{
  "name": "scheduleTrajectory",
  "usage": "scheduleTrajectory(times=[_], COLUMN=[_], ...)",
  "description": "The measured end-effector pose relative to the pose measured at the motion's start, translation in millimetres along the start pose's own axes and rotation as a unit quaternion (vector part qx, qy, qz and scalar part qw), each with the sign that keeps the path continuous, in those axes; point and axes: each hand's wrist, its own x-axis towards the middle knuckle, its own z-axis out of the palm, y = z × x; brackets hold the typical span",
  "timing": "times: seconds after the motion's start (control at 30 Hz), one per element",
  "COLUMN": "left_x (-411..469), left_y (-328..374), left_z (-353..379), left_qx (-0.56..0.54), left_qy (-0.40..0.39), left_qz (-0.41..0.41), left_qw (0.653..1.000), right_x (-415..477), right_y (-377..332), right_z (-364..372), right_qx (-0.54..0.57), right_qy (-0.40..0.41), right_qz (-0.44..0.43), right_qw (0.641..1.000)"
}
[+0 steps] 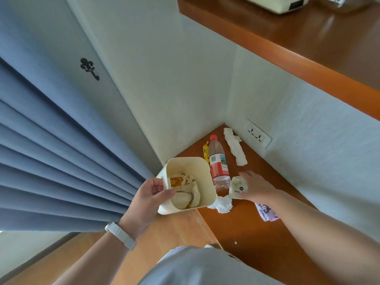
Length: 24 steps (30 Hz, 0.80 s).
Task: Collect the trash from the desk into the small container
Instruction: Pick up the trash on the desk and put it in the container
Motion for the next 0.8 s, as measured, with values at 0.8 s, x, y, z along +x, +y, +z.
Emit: scheduleTrajectory(times=[0.8], left_x=[18], left_y=[9], left_z=[3], left_qx=[-0.044], left_qy=[-0.058], left_qz=[0.000], left_qw=[0.997], right_x=[-62], right_y=[-22], right_z=[-91], right_qx=[0.123], right_qy=[0.176], right_qz=[-0.006], right_qw=[0.977])
